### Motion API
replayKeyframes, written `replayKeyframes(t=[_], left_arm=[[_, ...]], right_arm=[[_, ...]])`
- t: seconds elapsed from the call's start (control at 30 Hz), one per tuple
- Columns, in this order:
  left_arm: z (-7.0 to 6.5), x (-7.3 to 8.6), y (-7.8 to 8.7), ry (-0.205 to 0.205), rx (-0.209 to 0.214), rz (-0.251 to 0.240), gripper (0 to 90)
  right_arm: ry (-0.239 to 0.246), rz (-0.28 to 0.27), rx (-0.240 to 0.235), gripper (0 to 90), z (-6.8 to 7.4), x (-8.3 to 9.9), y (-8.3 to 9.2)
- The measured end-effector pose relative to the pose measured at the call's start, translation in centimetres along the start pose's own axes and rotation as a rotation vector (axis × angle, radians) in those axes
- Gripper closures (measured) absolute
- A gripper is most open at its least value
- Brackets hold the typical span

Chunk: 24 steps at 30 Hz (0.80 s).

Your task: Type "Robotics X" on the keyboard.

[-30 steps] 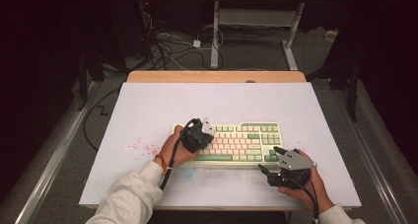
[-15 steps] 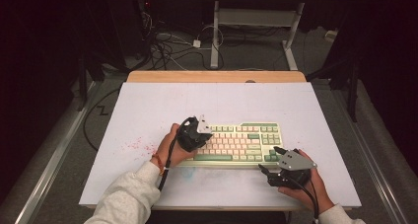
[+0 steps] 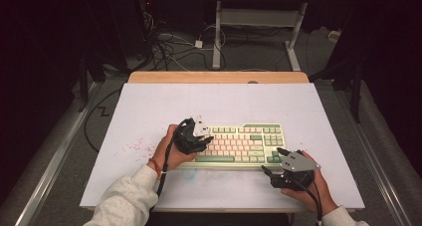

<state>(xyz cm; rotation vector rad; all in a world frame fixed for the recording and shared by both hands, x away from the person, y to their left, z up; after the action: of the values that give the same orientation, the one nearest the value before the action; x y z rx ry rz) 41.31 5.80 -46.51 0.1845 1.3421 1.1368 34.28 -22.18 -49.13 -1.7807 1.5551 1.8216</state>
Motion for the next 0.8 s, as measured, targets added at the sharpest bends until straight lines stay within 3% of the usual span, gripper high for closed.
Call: replayKeyframes(t=[0.17,0.47,0.8], left_arm=[[-0.2,-0.1,0.5,-0.002,-0.011,-0.027,51.0],[-0.5,-0.2,2.1,-0.015,-0.049,-0.088,27.4],[-1.0,0.5,4.0,-0.041,-0.066,-0.164,20.3]], right_arm=[[-0.001,-0.001,-0.001,24.7,0.0,0.0,0.0],[-0.005,0.000,0.002,24.6,-0.1,0.0,0.1],[-0.007,-0.006,0.005,24.6,-0.2,-0.1,0.2]])
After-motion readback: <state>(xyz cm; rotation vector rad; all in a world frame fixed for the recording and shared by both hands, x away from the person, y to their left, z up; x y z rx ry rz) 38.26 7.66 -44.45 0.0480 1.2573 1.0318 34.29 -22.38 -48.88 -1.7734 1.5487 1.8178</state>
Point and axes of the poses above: each handheld gripper's, and its own axes: y roughly backward along the jaws, x roughly out of its underside, z roughly to its left, the point moved 5 cm from there along -y, roughly forward along the jaws, and after that the axes turned 5 degrees about -y, right-handed, at the moved point
